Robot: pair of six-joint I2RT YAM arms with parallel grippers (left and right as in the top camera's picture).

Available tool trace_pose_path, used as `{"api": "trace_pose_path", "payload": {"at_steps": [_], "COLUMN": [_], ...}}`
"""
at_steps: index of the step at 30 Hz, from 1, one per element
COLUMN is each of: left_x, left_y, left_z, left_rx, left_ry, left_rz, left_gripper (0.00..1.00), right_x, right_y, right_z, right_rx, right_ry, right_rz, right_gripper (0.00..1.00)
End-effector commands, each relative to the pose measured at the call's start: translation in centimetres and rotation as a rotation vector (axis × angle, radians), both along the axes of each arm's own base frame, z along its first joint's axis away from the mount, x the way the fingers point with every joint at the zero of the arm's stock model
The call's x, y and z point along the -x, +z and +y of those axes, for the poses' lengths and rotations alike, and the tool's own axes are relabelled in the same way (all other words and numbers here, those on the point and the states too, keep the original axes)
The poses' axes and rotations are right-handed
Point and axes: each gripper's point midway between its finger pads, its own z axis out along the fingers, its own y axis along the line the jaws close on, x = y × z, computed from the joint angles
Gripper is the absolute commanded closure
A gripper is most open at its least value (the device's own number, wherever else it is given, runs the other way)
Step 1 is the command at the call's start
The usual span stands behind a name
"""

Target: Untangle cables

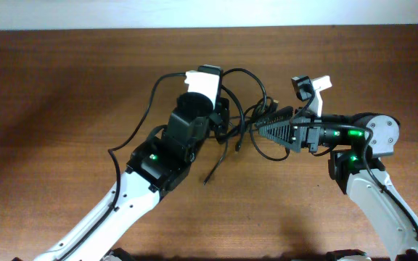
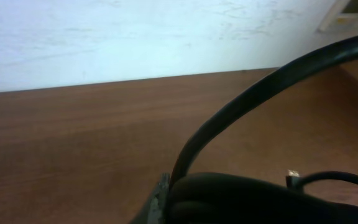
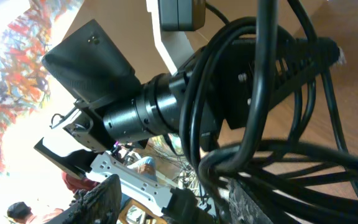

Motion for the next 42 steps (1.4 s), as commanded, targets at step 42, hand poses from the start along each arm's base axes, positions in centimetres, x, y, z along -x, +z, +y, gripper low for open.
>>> {"api": "trace_pose_path", "payload": {"at_steps": [42], "left_x": [0.1], "left_y": [1.5], "left_z": [-1.8], "left_rx": [0.326], "left_ry": [-0.025], "left_rz": [0.096], "left_gripper": [1.00], "right_x": [-0.2], "right_y": [0.6], "right_z": [-0.7], "right_rx": [0.007], "right_ry": [-0.029], "right_rz": [-0.148], "right_gripper": [0.52]}}
